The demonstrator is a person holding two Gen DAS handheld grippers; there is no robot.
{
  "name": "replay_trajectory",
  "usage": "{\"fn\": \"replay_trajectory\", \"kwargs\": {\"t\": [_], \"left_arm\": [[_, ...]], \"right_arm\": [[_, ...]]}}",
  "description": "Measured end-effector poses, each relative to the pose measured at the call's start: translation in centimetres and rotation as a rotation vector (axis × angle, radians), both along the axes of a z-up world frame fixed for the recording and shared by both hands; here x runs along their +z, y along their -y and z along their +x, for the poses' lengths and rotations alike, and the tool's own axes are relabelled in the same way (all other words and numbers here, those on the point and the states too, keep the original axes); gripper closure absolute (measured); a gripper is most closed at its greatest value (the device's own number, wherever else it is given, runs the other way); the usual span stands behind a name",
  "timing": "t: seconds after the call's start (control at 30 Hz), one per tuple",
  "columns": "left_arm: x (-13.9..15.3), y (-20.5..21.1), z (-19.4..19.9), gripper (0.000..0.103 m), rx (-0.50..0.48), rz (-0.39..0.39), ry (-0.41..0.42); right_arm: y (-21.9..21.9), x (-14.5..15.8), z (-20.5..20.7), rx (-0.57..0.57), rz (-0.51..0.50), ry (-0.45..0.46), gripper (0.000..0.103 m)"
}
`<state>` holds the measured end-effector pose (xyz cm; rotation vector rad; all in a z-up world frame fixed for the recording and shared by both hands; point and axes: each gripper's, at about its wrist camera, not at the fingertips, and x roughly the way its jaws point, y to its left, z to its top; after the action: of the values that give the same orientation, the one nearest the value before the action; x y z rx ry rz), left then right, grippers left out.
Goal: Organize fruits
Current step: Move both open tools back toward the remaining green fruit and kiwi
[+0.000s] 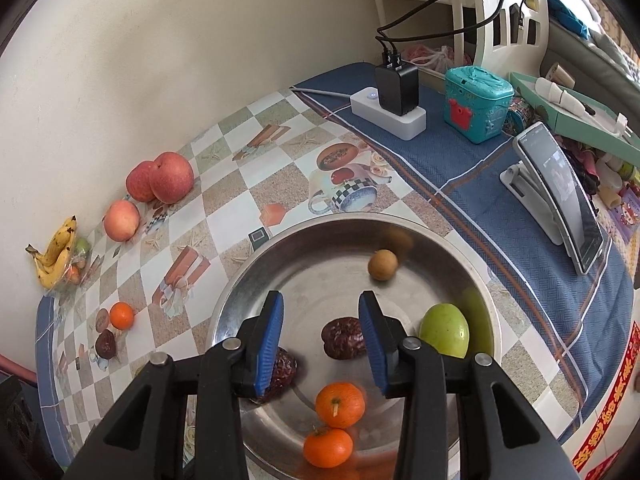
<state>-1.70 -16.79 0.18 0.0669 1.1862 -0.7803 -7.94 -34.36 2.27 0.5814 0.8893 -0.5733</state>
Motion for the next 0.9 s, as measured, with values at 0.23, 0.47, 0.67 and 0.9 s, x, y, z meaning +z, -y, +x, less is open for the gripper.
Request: {"fn": "replay_trajectory", "kwargs": {"t": [0.23,0.47,0.67,0.9], "left_arm": [[-0.3,-2.2,2.2,0.006,0.122,0.042,0.003],[-0.2,-6.6,4.8,0.000,0.319,0.229,0.086],[-1.3,-11.5,7.0,0.000,0.443,0.279,0.036],[-0.5,-16.0,8.3,0.000,0.621,0.267,0.073]], "right_arm": [[-0.3,-0.5,0.3,0.013,0.014,-0.017,0.063],[-1.8,-0.7,1.1,0.068,-0.021,-0.039,0.063],[-3.8,-0.8,2.1,0.141,-0.067,-0.066,0.063],[-7.4,-1.1,3.9,0.276,-0.087,-0.098,0.063]]}}
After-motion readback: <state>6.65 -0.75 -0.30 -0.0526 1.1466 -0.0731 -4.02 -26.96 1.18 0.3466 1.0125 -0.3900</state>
